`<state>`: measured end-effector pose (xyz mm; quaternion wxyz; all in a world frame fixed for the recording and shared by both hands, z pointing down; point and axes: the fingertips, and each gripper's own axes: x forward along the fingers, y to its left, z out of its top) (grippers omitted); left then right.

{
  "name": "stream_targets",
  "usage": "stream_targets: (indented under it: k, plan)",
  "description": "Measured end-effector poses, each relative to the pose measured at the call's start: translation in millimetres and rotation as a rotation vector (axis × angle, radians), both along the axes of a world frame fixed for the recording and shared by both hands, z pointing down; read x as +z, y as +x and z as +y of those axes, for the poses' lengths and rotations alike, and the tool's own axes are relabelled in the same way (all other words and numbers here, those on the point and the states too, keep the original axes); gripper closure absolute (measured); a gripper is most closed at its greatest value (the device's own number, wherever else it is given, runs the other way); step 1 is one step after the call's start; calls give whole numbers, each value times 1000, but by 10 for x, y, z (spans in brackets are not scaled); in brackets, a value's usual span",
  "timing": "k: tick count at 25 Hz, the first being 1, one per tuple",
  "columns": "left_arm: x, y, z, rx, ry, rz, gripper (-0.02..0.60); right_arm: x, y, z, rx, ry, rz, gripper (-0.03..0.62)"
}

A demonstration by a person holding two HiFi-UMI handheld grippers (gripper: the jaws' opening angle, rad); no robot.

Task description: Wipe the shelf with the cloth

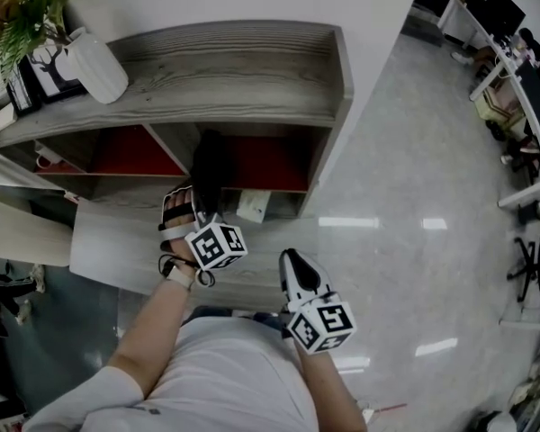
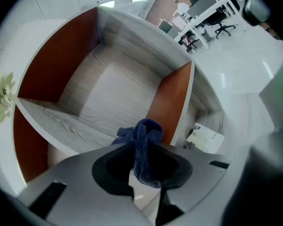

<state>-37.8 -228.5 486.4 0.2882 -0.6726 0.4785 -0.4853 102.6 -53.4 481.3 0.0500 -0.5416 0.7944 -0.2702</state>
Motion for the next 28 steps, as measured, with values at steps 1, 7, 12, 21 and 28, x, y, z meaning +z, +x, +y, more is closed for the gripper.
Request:
stream_targets:
  k: [1,7,12,21,28]
  plan:
    - [-46,-3,5,1,15,-10,482,2,8,-9,-4,2,1,555]
    - [-590,-78,-23,-21,160,-68,546,-13,-10,-95,-42,14,-8,554]
    - [-588,-101,-14,-19,139,-91,551,-24,-123,-154,-95,21,-15,554]
    - [-217,246,77,68,7,-28,532,44,-60,-166,-100,10,-11,554]
    - [-74,483,35,97,-111,15,394,66,63,-154,-65,-4,-7,554]
